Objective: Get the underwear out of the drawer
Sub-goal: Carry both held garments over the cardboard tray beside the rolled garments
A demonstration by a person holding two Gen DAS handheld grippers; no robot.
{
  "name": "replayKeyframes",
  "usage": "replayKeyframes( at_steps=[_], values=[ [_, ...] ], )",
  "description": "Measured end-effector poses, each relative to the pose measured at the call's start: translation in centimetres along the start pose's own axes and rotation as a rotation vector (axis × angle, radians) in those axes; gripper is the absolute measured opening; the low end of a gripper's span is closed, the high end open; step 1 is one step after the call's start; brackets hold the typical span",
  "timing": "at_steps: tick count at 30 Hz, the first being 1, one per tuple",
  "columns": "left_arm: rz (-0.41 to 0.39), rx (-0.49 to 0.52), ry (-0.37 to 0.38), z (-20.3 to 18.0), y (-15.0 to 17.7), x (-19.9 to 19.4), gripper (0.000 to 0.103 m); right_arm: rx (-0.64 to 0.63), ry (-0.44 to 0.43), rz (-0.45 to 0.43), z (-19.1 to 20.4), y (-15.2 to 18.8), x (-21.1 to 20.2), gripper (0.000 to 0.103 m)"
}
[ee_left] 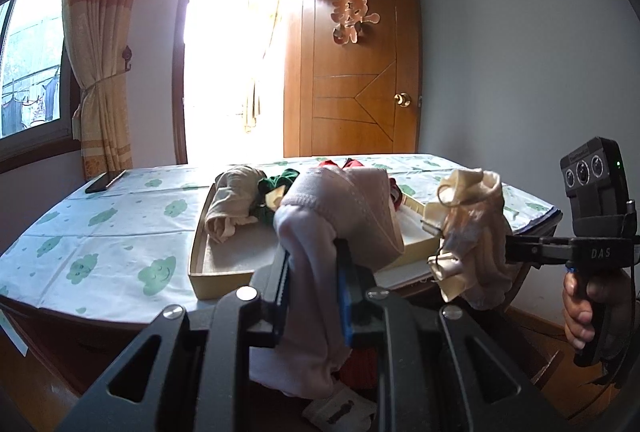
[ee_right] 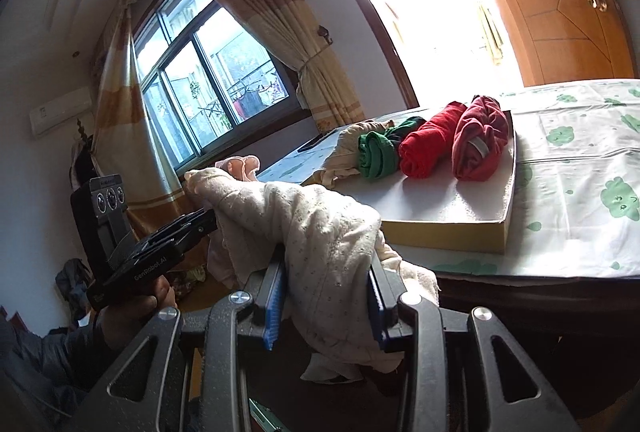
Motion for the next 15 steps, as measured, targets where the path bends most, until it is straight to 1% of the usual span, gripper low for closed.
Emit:
replayKeyframes(
  at_steps=[8,15],
  values=[
    [0.020,-0.004,0.007,0.0,-2.4,2.0,0.018,0.017,0.025,0.006,-0.1,-2.3,0.8,0.038],
    [0.025,0.002,0.010,-0.3,-5.0,3.9,0.019,0.014,0.062,-0.020,-0.9,-4.7,1.3,0.038]
  ],
)
Point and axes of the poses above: each gripper's, at about its wrist camera, not at the fingertips, and x roughly the way its jaws point, z to its left, y to its underside, the point moved 6 cm from there along x, roughly the way its jaws point, and after that the axes turned 7 degrees about -y, right-handed, at the moved point
